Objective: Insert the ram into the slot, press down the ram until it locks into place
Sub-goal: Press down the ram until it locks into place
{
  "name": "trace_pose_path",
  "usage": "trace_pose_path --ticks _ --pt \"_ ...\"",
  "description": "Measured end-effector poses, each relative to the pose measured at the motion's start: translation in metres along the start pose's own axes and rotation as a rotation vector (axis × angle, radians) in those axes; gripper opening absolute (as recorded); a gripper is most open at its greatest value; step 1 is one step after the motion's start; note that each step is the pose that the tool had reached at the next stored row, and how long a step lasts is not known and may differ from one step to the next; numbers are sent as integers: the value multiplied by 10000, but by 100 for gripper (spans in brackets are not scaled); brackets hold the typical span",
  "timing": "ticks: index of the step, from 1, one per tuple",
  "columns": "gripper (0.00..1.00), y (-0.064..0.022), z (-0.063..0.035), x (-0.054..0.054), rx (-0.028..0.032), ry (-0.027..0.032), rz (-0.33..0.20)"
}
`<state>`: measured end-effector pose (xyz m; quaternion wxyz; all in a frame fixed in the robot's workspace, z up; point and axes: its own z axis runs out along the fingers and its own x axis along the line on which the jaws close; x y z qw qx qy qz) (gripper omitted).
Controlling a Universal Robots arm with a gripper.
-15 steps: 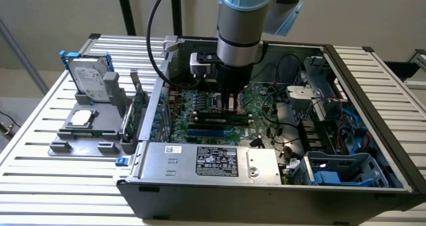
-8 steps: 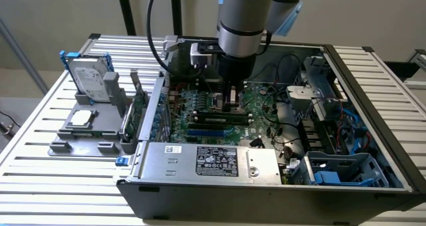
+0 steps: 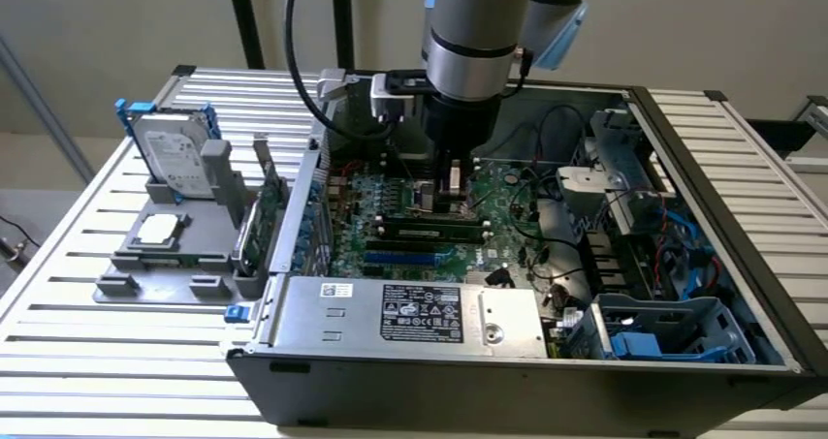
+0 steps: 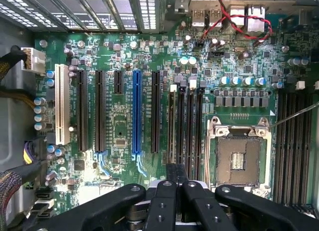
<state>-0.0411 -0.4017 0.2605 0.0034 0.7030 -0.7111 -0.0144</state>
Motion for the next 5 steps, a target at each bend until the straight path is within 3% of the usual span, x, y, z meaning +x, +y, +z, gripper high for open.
trace_pose_path --ticks 5 --pt "11 0 -3 0 1 21 1"
